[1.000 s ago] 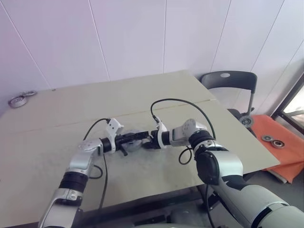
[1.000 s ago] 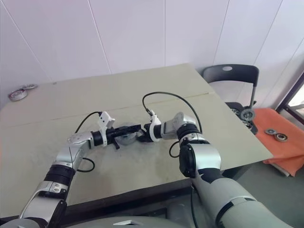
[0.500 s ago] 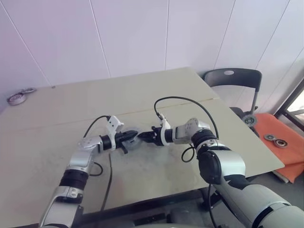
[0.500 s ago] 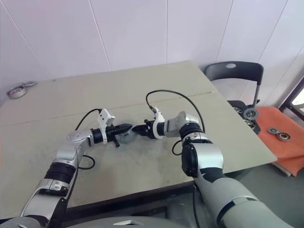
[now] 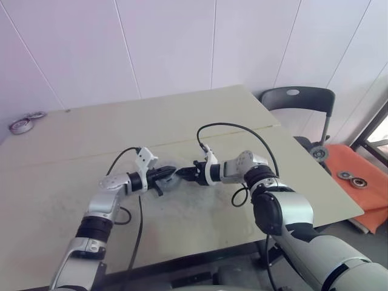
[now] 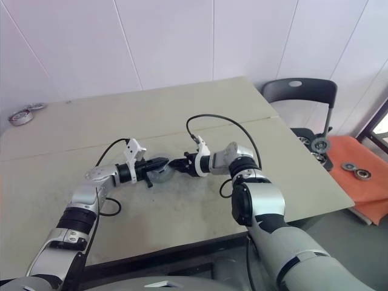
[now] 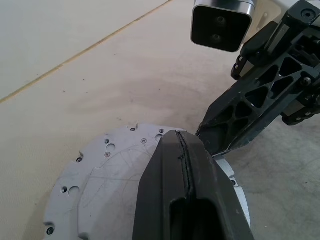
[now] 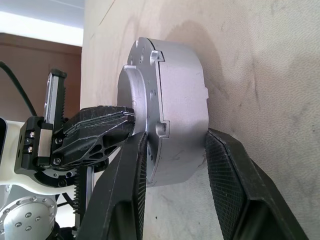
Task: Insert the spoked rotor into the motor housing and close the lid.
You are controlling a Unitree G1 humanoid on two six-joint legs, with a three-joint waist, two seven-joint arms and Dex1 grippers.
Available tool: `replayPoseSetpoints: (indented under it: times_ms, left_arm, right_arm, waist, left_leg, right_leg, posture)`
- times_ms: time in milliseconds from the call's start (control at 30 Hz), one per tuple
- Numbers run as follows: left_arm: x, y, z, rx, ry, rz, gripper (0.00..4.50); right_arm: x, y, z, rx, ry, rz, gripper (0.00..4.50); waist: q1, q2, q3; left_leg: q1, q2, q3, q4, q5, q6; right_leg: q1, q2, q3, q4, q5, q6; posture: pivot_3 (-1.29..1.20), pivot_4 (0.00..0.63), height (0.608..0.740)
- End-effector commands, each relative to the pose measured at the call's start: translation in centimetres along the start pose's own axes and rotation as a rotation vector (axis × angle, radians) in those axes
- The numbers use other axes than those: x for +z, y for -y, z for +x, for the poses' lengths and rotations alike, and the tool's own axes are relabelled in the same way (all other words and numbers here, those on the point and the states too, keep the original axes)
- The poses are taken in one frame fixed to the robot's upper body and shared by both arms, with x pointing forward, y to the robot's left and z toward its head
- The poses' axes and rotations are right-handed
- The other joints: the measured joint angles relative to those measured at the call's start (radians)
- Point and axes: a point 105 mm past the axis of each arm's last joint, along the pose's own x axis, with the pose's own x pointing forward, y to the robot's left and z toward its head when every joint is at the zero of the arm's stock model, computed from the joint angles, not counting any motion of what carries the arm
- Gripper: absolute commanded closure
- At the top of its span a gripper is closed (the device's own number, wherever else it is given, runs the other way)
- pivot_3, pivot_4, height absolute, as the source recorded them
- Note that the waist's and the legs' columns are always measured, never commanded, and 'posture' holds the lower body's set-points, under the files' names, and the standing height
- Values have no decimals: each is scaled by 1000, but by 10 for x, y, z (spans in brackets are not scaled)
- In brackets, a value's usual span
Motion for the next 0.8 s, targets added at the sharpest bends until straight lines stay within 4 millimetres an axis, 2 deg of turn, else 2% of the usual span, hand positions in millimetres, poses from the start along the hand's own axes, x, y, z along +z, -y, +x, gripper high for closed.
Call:
replayPoseSetpoints:
  times_ms: [33,300,433,667,800]
  left_arm:
    - [-54,5,-6,17,-170,-126,4500]
    - [-35,-5,-16,39,-105,-120,4500]
    - [-9,-12,-28,53,-27,-103,4500]
    - [26,-32,-54,135,60,-63,4500]
    - [51,-43,-72,193,140,-46,4500]
  right_arm:
    - [1,-18,8,32,-23,-49,3088]
    - [0,-18,10,25,-25,-55,3092]
    - [-2,-17,11,24,-28,-57,3092]
    - [-3,-13,13,4,-22,-52,3092]
    - [-4,-12,14,4,-21,-50,3092]
  waist:
    - [0,0,0]
    - [-4,-2,2]
    - [-9,-3,2]
    - [-19,-5,2]
    - [-21,-8,4]
  left_leg:
    - [0,0,0,0,0,0]
    - [0,0,0,-1,0,0]
    - [-2,0,0,-4,0,0]
    - [-17,0,-1,-3,1,-1]
    - [-19,0,-1,-4,1,-1]
  right_leg:
    - [0,0,0,0,0,0]
    - [-2,0,0,0,0,0]
    - [-9,0,1,0,1,1]
    - [-24,0,1,1,4,-2]
    - [-27,0,1,1,6,-5]
  posture:
    - [0,0,740]
    - [0,0,740]
    - [0,0,740]
    - [0,0,740]
    - [0,0,740]
